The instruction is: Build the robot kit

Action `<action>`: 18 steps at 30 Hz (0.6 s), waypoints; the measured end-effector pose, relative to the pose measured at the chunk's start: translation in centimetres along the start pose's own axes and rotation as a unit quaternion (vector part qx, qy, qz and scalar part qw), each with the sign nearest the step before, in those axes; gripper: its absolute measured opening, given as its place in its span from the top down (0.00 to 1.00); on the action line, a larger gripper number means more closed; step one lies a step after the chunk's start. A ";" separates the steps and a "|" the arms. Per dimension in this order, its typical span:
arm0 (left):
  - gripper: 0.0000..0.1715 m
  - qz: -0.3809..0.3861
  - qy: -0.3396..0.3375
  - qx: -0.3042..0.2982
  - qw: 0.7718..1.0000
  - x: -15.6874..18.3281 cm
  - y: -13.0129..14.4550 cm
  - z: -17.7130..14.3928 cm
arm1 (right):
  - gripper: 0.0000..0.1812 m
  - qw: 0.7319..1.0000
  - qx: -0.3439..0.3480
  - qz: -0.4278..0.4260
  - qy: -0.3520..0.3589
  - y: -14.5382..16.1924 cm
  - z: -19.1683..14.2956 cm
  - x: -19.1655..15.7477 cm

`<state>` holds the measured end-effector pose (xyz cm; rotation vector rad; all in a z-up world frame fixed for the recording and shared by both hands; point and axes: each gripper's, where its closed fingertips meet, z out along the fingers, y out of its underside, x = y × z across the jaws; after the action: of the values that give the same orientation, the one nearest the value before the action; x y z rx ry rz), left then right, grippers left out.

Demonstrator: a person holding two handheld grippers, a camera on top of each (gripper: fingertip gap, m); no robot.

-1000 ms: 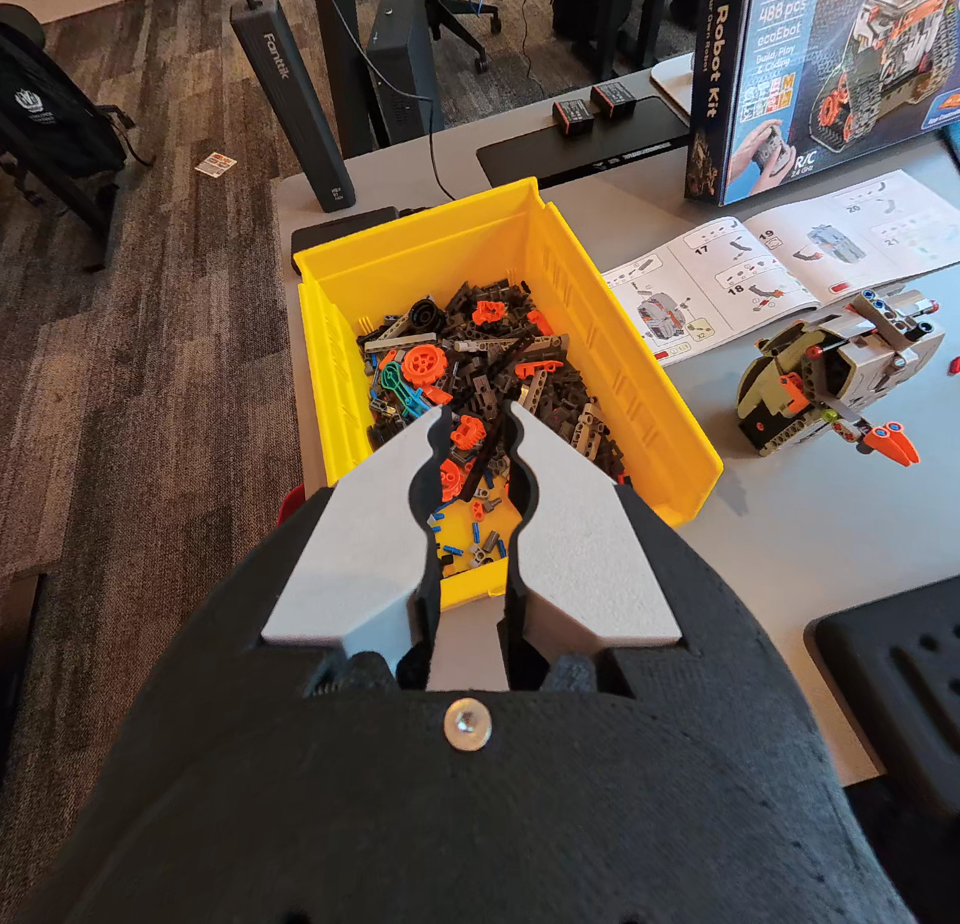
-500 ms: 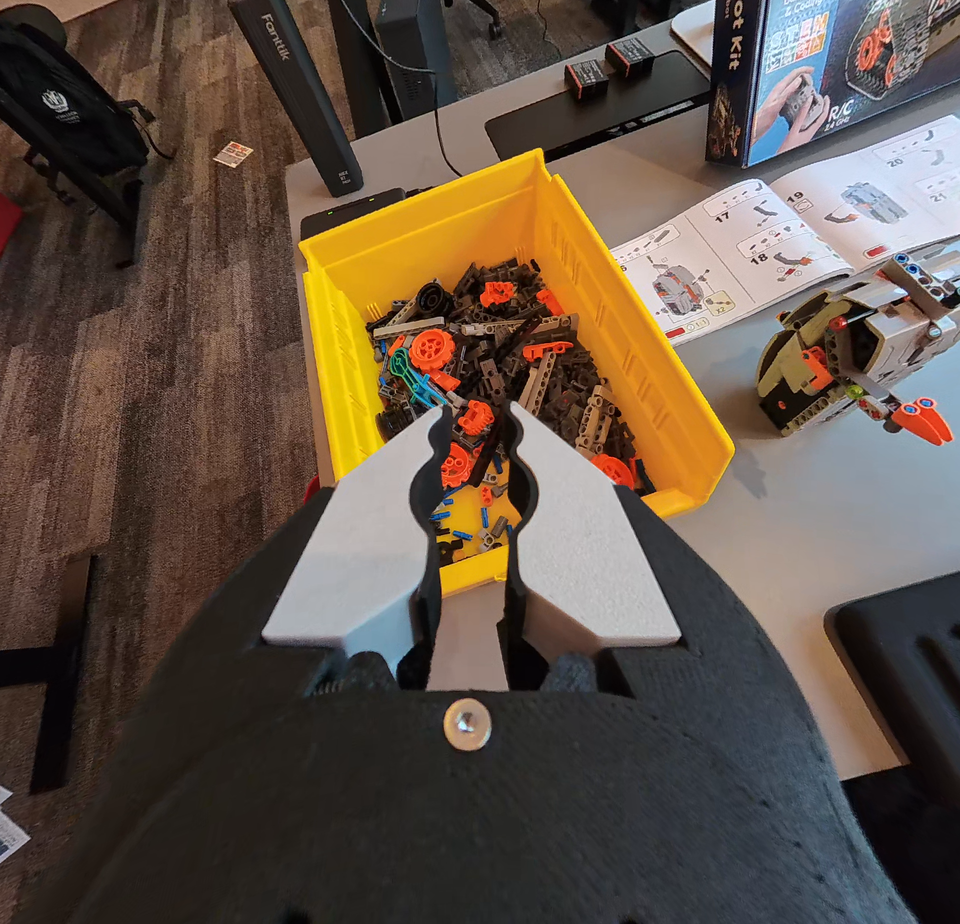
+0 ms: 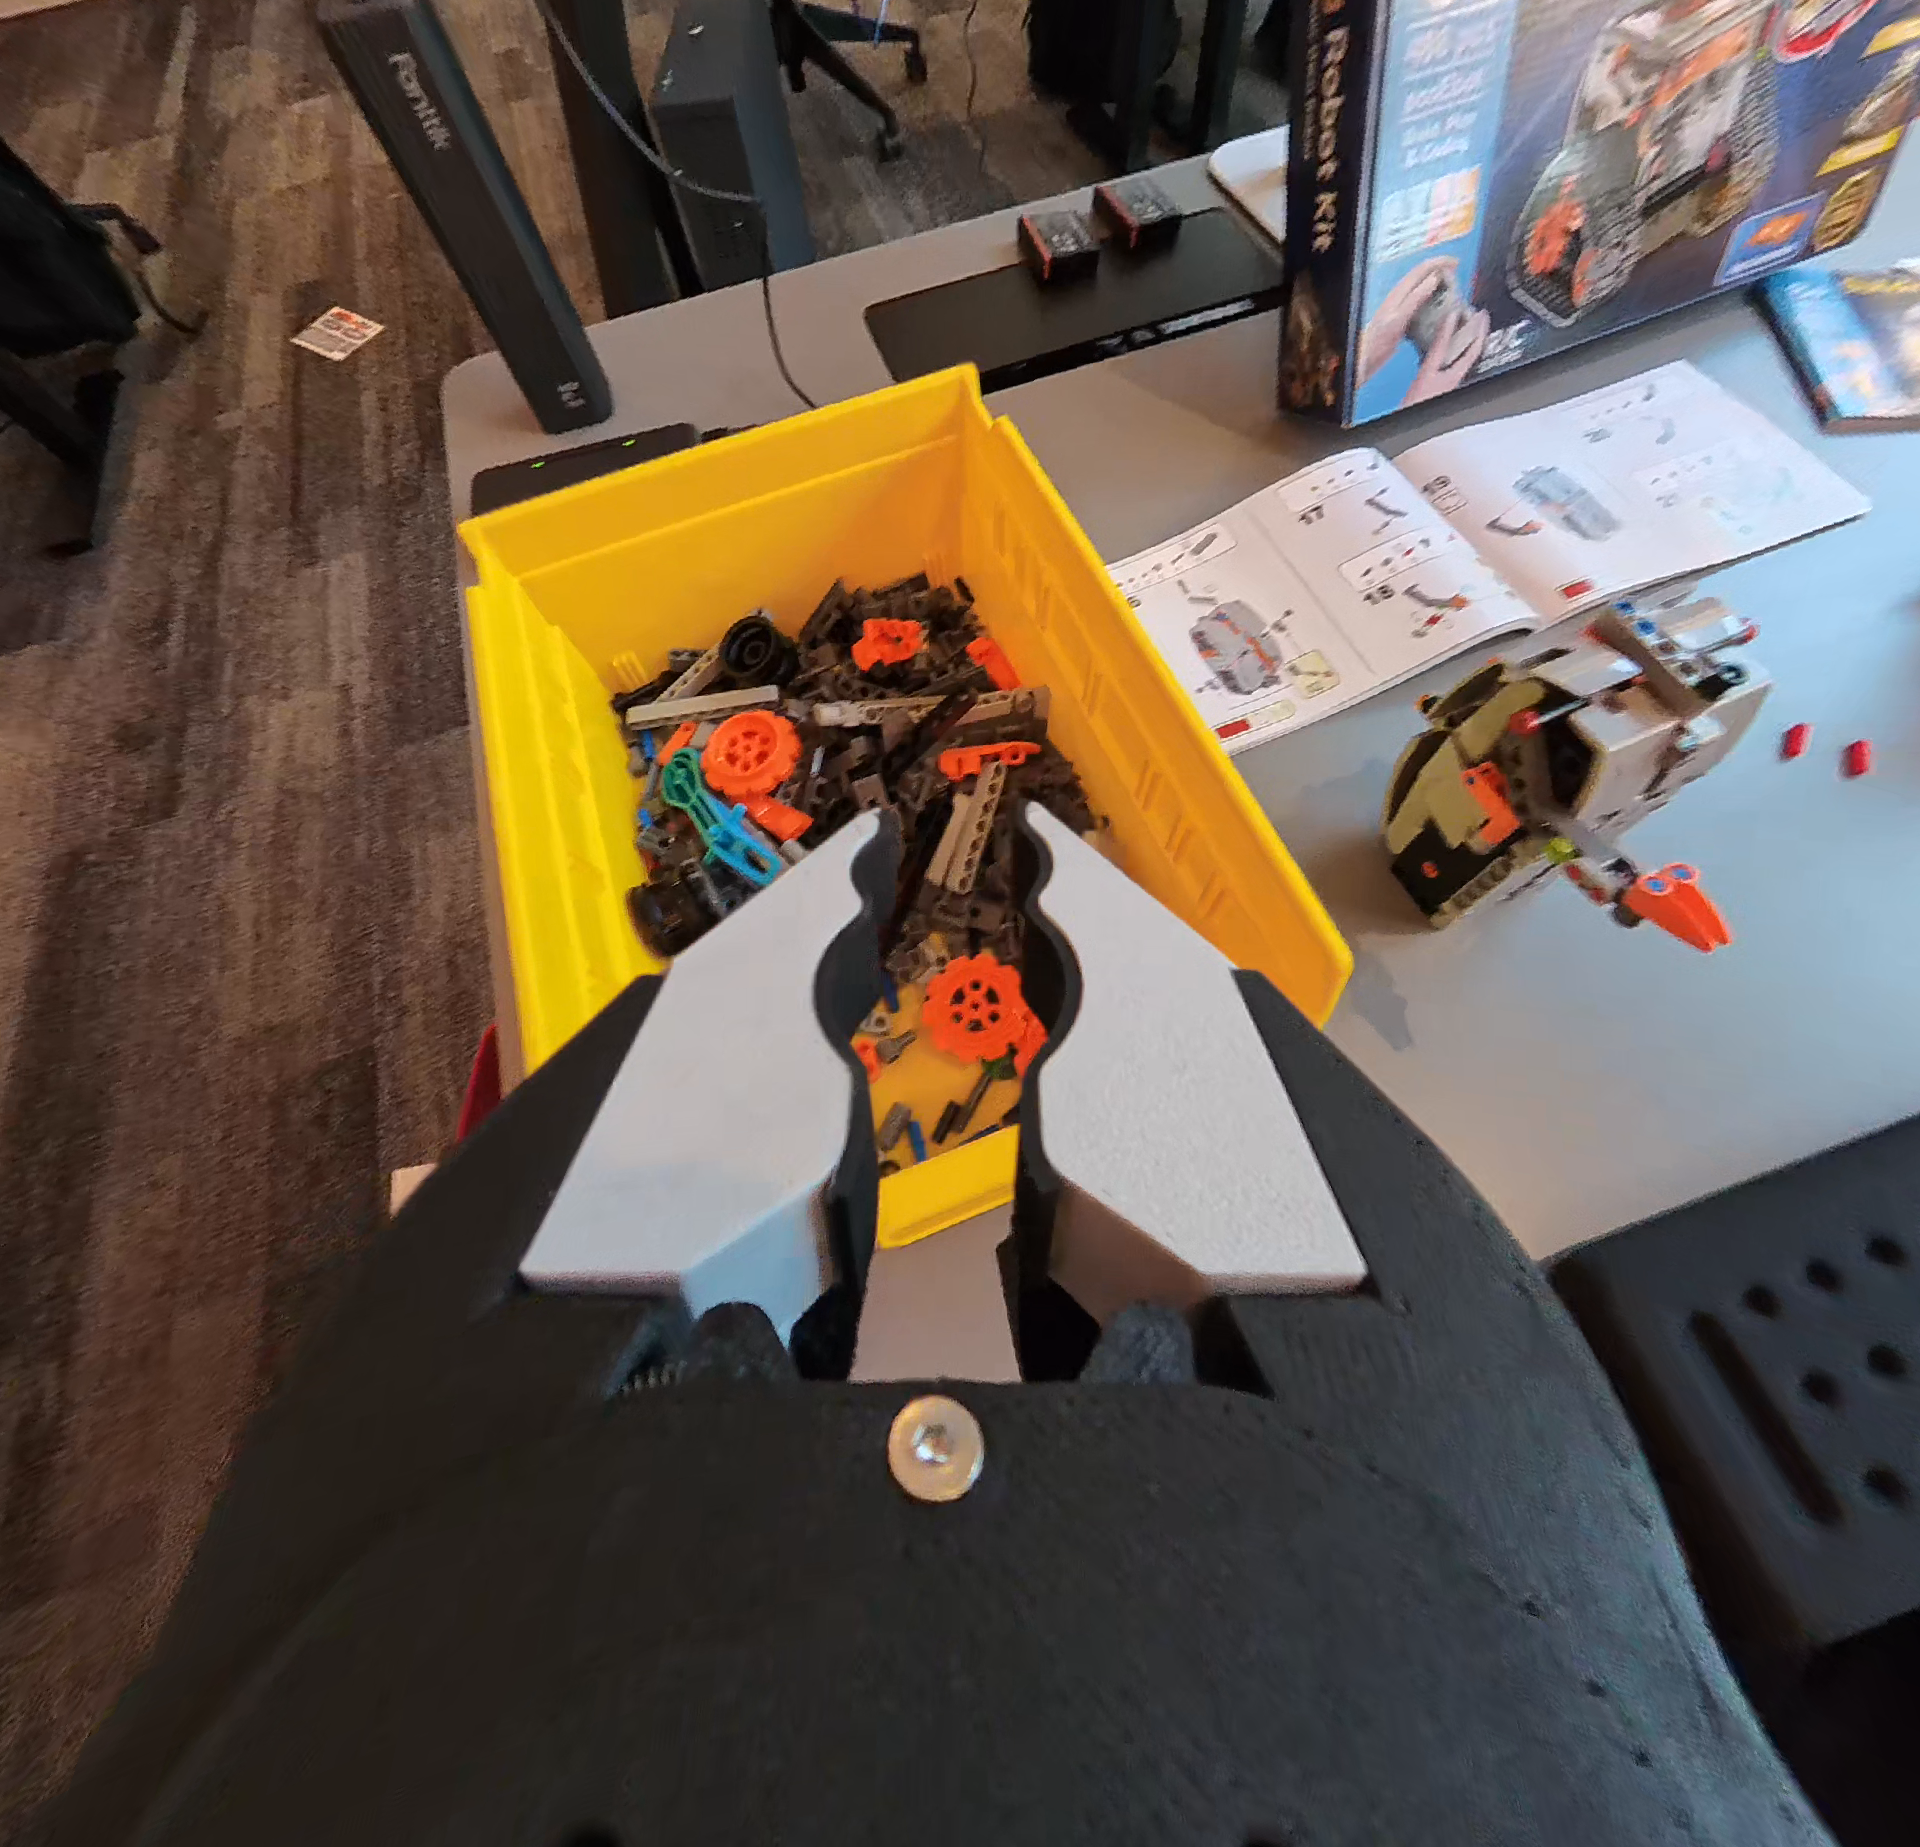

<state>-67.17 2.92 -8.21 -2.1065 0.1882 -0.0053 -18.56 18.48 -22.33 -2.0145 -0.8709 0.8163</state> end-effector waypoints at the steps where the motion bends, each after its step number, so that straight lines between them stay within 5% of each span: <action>1: 0.89 0.000 0.006 0.004 1.000 0.4 -0.2 0.0 | 0.81 1.000 0.009 -0.008 0.013 -0.2 -0.4 0.4; 18: 0.88 0.028 0.014 -0.017 0.999 2.7 0.2 -3.1 | 0.81 0.990 0.056 -0.089 0.098 -1.0 -3.4 0.1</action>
<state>-64.75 -0.19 -7.00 -2.1345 0.2665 0.0009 -16.18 17.68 -19.90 -1.8525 -0.8563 0.5448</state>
